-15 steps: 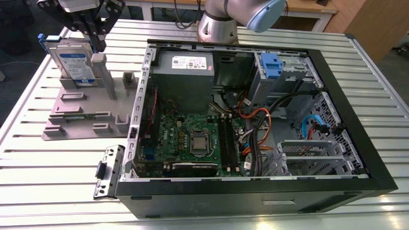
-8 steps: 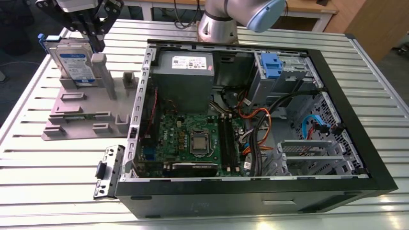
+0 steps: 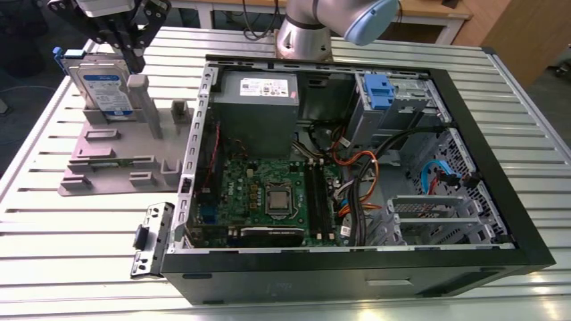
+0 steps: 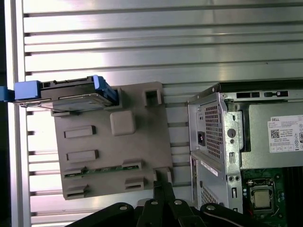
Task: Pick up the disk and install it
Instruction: 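Reach for the disk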
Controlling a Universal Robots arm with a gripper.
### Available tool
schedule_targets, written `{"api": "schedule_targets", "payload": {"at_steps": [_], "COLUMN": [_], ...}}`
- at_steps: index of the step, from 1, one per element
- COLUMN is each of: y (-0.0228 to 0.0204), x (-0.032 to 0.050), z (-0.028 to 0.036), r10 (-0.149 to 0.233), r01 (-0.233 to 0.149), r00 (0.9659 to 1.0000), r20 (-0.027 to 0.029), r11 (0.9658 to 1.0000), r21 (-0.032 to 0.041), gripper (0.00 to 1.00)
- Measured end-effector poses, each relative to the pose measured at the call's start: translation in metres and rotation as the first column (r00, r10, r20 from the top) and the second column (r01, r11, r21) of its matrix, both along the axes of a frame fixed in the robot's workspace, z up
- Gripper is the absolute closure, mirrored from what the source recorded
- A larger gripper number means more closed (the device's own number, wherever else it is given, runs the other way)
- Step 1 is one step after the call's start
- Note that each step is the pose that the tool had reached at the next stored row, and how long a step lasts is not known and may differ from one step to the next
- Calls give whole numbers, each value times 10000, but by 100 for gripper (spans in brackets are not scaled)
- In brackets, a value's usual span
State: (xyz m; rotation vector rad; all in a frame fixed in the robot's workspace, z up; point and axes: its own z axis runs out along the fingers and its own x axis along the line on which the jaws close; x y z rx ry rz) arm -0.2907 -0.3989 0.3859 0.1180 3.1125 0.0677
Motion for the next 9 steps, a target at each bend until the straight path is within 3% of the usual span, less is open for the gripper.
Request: {"api": "schedule_targets", "payload": {"at_steps": [9], "y": [0], "x": [-23], "z": [-1], "r10": [0], "r01": [0], "r00": [10000], "r20": [0], "r11": [10000], "r21": [0], "gripper": [90]}}
